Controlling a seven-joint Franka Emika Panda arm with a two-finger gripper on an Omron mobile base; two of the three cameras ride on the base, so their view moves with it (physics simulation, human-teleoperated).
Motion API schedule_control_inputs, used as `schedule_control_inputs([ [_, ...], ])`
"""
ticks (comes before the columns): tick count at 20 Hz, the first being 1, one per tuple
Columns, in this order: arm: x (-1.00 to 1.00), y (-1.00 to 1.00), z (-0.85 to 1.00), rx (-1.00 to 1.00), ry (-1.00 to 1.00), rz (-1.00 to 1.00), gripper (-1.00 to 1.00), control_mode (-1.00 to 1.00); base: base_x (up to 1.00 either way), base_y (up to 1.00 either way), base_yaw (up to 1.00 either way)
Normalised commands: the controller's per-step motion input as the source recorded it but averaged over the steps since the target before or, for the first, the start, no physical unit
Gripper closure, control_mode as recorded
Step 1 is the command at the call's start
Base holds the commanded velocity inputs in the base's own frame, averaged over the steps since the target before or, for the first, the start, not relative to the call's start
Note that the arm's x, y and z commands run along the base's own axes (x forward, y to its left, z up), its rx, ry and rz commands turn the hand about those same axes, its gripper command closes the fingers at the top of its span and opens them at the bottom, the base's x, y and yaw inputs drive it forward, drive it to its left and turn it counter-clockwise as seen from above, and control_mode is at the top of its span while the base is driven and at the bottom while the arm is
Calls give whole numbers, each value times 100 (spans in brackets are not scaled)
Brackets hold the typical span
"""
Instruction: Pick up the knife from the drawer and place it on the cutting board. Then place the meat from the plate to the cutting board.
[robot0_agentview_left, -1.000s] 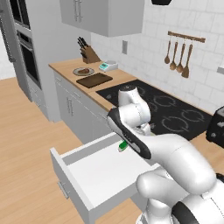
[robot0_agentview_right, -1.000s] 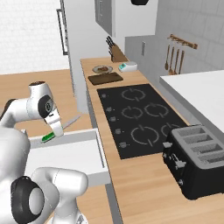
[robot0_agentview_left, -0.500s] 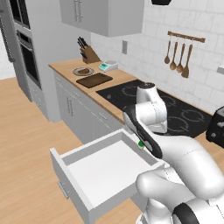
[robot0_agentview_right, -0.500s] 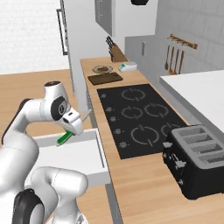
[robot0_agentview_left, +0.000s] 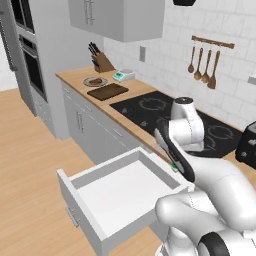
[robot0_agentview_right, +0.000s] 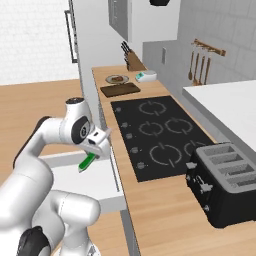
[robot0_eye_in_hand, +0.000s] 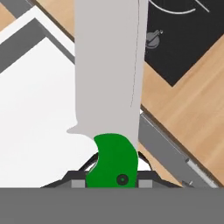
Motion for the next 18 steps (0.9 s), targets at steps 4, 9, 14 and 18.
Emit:
schedule_control_inputs([
  [4,-10,-18,6,0,0,4,100,-100,0,0,0],
  [9,0,0,0,0,0,0,100,100,-88,0,3],
  [14,0,0,0,0,0,0,100,100,-93,15,4],
  [18,0,0,0,0,0,0,100,100,-65,87,10],
])
